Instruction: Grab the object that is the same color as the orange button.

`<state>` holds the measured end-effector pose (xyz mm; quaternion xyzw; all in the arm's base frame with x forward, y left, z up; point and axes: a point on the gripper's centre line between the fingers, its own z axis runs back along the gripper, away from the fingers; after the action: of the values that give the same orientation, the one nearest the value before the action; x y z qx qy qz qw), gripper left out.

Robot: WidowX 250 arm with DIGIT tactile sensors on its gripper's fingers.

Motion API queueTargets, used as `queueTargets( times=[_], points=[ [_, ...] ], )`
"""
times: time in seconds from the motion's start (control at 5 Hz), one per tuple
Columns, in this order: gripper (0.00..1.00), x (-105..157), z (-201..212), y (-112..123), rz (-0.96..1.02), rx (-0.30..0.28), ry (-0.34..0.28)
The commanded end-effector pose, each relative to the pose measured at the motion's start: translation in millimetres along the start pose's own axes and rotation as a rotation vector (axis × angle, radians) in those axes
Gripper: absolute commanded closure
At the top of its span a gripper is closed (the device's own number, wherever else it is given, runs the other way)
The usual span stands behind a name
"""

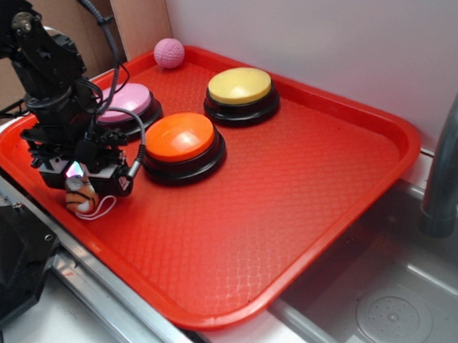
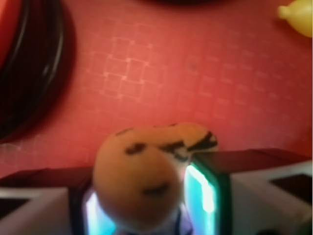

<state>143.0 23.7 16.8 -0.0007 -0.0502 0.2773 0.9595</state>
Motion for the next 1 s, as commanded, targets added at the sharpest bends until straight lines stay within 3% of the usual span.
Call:
queueTargets(
  times=[0.0, 0.2, 0.6, 0.8],
  points=[
    [1.0, 15.5, 43.7, -7.7, -0.045, 0.084, -0.066],
    [1.0, 20.4, 72.0, -19.3, -0.088, 0.046, -0.073],
    [1.0, 22.4, 136.4, -59.1, -0.342, -0.063, -0.015],
    [1.0, 23.5, 151.0, -63.6, -0.434, -0.085, 0.042]
  ],
)
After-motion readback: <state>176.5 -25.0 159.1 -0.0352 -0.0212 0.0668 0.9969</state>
